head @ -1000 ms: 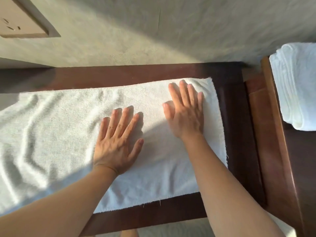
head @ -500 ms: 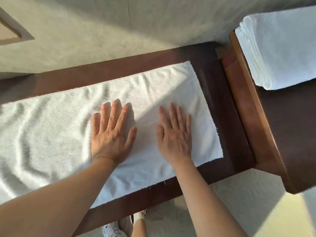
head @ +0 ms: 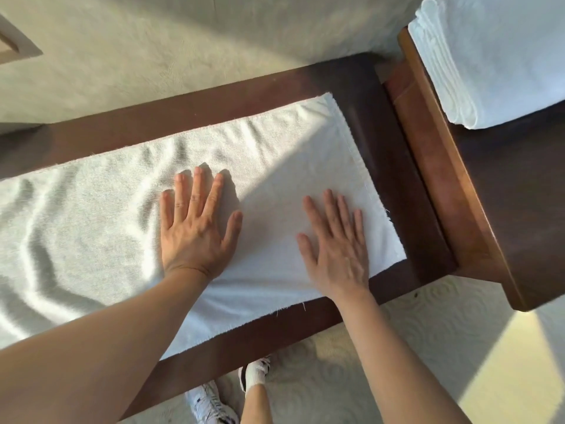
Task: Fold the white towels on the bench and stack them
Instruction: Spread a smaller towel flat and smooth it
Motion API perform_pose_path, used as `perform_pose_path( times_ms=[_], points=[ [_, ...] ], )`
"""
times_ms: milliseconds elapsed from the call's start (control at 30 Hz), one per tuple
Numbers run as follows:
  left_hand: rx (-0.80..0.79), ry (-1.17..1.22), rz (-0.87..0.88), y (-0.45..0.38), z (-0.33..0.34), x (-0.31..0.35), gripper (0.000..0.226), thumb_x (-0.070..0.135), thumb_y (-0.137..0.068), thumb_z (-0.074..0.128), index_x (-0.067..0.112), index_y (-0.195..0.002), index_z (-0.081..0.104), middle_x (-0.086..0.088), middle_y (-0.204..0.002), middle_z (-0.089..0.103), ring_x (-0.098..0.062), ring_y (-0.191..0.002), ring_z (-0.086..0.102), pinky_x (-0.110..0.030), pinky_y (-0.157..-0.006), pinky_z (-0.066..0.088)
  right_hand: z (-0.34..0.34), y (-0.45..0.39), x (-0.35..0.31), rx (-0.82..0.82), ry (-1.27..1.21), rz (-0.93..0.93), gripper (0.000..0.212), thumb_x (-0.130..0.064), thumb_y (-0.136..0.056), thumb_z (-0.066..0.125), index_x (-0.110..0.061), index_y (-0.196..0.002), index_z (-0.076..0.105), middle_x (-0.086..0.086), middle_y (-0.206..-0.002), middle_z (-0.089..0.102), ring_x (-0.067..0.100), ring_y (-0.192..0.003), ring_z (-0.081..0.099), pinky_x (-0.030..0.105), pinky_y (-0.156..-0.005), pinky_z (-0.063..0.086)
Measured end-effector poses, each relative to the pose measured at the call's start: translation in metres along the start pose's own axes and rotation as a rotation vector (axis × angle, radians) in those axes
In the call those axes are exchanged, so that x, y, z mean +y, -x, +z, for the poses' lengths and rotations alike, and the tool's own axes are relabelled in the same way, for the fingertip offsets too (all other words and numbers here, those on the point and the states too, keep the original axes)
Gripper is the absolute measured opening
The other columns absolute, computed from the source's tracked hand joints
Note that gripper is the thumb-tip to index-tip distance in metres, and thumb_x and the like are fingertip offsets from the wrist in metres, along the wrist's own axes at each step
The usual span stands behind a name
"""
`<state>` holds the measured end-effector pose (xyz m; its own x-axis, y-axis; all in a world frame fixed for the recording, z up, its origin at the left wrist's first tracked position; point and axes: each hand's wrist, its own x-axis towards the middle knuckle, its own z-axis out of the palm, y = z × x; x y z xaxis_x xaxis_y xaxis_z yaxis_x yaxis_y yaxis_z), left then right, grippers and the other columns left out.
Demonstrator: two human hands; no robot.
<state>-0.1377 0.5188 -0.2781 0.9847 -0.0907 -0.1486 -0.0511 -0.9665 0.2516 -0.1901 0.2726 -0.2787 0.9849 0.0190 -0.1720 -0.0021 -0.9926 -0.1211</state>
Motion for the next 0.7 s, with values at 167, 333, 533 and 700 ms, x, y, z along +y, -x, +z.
perform_pose_path(
  times_ms=[167,333,533,700],
  points=[
    [-0.008,-0.026,0.0,0.002,0.0,-0.001,0.071,0.065,-0.099,0.014,0.035,-0.162,0.002,0.003,-0.171,-0.002,-0.023,-0.156,-0.012,-0.051,-0.126,-0.002,-0.017,0.007,0.04,-0.014,0.018,0.23,0.07,-0.061,-0.102,0.006,-0.028,-0.162,-0.001,0.005,-0.17,-0.006,0.024,-0.156,-0.01,0.054,-0.125,0.003],
    [-0.027,-0.017,0.0,0.001,-0.002,0.001,0.071,0.065,-0.099,0.014,0.035,-0.162,-0.001,0.003,-0.171,-0.002,-0.023,-0.156,-0.012,-0.05,-0.126,-0.003,-0.012,-0.015,-0.025,0.001,-0.05,-0.061,0.07,-0.061,-0.103,0.016,-0.026,-0.163,0.003,0.007,-0.17,-0.002,0.026,-0.157,-0.005,0.052,-0.126,-0.001],
    [-0.034,-0.036,0.006,0.0,-0.001,0.0,0.072,0.065,-0.099,0.014,0.034,-0.162,-0.001,0.002,-0.171,-0.002,-0.025,-0.156,-0.012,-0.052,-0.126,-0.001,-0.015,-0.031,0.022,-0.057,0.032,0.035,0.068,-0.059,-0.103,0.011,-0.029,-0.162,-0.003,0.004,-0.17,-0.008,0.022,-0.156,-0.011,0.052,-0.126,0.003],
    [-0.021,-0.047,0.007,0.002,0.002,-0.002,0.073,0.064,-0.1,0.017,0.033,-0.162,-0.001,0.003,-0.171,-0.003,-0.026,-0.157,-0.01,-0.054,-0.125,0.003,-0.026,-0.068,-0.007,0.024,-0.034,0.066,0.071,-0.058,-0.103,0.008,-0.019,-0.163,0.004,0.007,-0.17,-0.001,0.025,-0.157,-0.005,0.05,-0.126,-0.003]
  ],
)
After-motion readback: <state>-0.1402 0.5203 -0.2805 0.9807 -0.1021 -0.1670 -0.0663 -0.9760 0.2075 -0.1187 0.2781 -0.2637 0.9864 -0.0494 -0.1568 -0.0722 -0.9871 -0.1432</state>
